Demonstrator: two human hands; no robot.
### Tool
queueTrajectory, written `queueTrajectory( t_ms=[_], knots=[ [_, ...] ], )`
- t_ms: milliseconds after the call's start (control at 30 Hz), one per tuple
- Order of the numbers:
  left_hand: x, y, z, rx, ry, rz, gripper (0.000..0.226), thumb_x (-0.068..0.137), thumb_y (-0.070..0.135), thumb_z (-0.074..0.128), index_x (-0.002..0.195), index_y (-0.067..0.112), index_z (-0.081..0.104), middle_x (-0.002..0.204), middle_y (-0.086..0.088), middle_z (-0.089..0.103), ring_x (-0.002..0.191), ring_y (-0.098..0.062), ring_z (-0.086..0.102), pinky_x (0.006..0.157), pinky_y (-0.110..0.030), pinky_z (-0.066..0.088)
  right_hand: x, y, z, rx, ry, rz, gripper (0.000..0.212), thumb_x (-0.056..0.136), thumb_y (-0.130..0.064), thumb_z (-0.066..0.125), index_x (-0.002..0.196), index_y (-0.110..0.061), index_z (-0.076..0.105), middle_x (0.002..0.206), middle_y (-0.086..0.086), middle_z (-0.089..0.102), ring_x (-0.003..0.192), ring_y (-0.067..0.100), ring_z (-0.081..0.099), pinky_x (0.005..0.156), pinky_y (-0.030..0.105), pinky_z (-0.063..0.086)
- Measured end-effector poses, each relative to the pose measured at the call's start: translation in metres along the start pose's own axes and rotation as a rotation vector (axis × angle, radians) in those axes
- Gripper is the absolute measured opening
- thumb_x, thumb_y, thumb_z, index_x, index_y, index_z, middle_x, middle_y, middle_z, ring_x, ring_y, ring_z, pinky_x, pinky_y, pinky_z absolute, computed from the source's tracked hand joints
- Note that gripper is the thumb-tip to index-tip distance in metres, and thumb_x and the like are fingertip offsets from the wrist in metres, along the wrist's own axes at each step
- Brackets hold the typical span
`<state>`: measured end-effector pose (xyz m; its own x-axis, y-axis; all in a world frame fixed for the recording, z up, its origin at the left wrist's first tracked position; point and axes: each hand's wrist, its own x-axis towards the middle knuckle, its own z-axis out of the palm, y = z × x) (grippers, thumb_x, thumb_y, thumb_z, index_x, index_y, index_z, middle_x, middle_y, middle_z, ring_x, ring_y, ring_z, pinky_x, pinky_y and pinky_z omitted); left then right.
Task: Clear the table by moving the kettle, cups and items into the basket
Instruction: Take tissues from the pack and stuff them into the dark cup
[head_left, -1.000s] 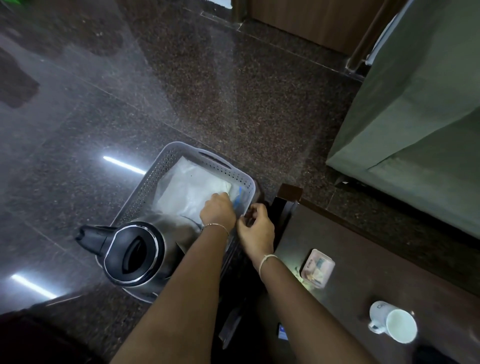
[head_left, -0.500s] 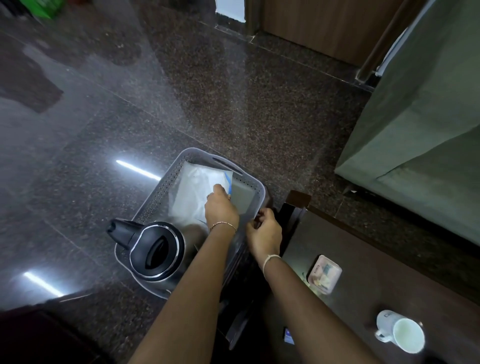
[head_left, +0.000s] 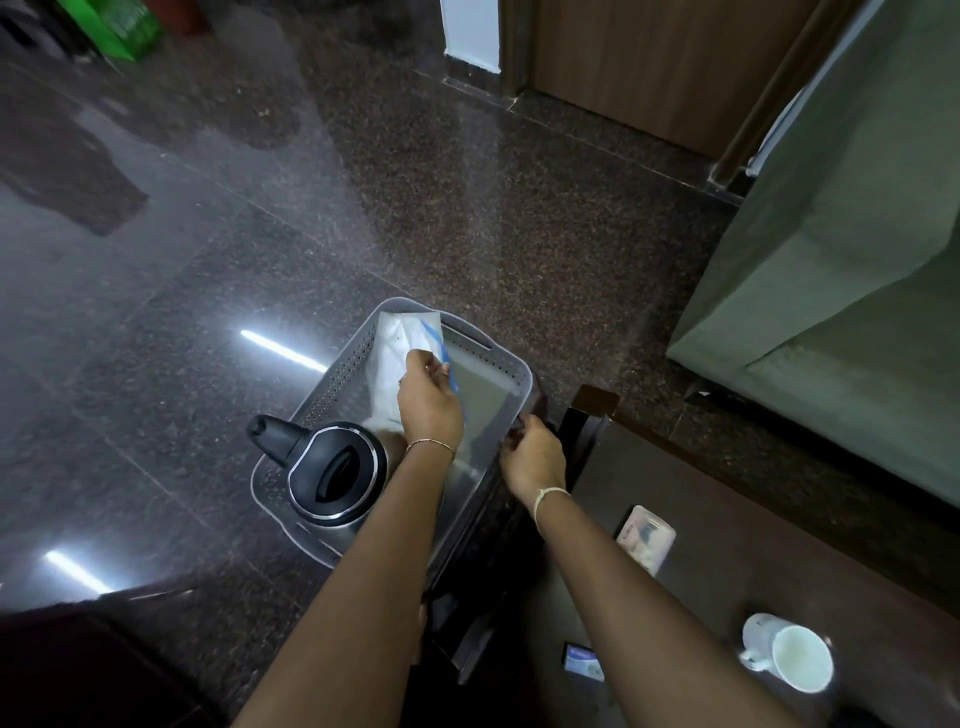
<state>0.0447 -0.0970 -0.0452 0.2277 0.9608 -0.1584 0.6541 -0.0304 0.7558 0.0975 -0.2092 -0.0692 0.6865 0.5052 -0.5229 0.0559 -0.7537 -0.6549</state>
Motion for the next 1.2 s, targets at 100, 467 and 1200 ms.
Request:
queueTrajectory(
  t_ms=[100,467,1200],
  knots=[
    [-0.002,0.02,-0.009,-0.054,-0.017,0.043,0.013,0.096,0.014,0.05,0.086,0.018,0.043,0.079,-0.003,0.057,0.075,-0.024,0.053,0.067,-0.032,0.039,-0.009,-0.01,-0.007,-0.008,0.004,-0.024,0.032,0.086,-0.02,0.061,0.117,-0.009,0.059,0.119,0.015,0.061,0.106,0.035,0.059,0.082,0.035,0.049],
    [-0.051,0.1,-0.09,-0.528,-0.148,0.01,0.016,0.093,0.017,0.06,0.08,0.021,0.051,0.072,-0.004,0.061,0.066,-0.015,0.058,0.067,-0.031,0.048,-0.101,-0.103,-0.074,0.338,0.177,-0.491,0.028,0.089,-0.031,0.062,0.115,-0.034,0.055,0.116,-0.016,0.057,0.103,-0.002,0.055,0.078,0.011,0.047],
    [-0.144,0.177,-0.246,-0.956,-0.504,0.335,0.002,0.085,0.015,0.069,0.083,0.016,0.069,0.075,0.005,0.068,0.07,-0.005,0.06,0.071,-0.015,0.052,-0.268,-0.162,-0.176,-0.47,0.863,-0.899,0.024,0.072,-0.003,0.071,0.094,-0.014,0.073,0.094,-0.001,0.066,0.086,0.022,0.061,0.065,0.031,0.054]
  ],
)
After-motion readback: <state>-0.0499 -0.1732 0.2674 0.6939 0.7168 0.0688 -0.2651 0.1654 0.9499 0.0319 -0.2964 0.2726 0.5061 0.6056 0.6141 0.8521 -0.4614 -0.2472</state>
